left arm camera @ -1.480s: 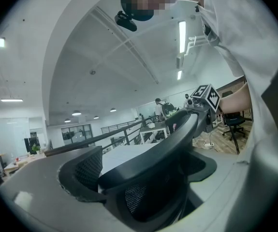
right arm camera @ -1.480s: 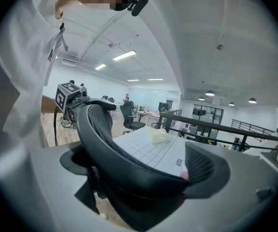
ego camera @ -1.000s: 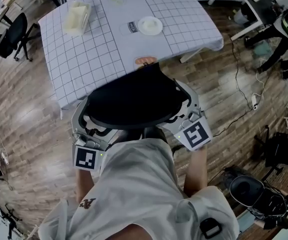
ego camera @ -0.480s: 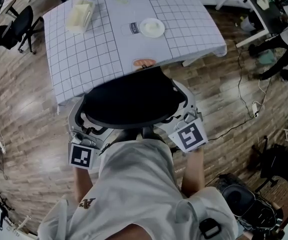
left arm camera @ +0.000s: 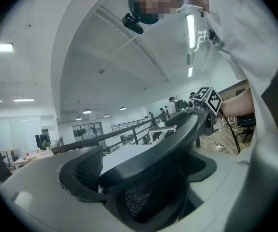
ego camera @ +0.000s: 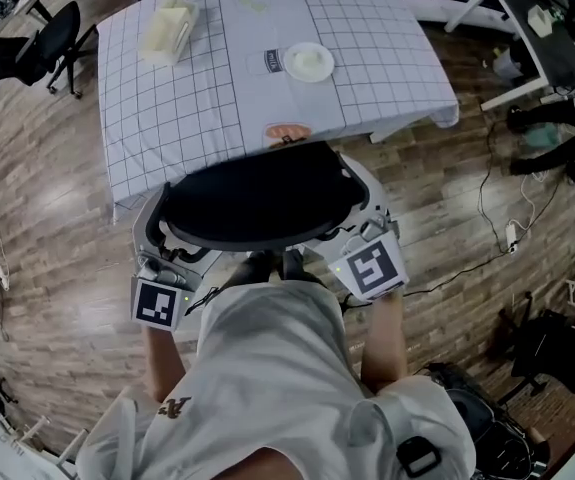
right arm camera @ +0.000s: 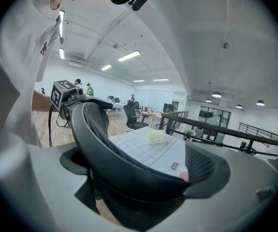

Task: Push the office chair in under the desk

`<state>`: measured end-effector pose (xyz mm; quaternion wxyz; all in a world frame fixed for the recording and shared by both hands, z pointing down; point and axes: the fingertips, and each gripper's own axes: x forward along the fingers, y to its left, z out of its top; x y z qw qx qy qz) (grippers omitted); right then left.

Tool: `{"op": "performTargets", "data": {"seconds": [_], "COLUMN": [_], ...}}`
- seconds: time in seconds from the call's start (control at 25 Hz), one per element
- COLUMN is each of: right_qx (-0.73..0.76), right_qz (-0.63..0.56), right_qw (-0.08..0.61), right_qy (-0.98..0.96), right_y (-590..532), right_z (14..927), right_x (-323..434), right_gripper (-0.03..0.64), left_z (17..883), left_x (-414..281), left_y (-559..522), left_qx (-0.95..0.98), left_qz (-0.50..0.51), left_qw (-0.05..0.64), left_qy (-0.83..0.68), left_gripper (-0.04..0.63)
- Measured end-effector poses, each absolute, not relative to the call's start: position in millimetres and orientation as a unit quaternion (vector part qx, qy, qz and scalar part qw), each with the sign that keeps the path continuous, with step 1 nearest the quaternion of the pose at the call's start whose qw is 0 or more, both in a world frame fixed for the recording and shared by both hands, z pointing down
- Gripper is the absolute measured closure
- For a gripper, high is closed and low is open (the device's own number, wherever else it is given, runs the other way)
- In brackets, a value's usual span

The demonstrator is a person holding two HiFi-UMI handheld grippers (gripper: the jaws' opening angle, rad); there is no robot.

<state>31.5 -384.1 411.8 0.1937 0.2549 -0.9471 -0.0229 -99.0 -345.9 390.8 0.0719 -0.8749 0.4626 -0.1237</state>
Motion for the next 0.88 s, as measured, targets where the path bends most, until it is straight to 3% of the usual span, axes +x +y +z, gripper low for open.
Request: {"op": "performTargets", "data": {"seconds": [0.36,0.88], "right_qx": [0.254,0.246], "right_qz": [-0.028,-0.052], "right_qw": [0.207,0.223], "right_qy": [-0.945,-0.942], "right_y": [-386.1,-366.8], "right_z": [414.2,409.4], "right_x": [39.7,50.8], "right_gripper": [0.041,0.123], "left_z": [391.0,391.6], "left_x": [-91.2,-92.5], "left_y": [-346.6,-332.9], "left_qx": [-0.876,-0.885], "left_qz": [-0.135,-0.145], "left_qw": [0.076,0.069], "left_qy": [0.457,0.438], "left_gripper": [0.112,0.120]}}
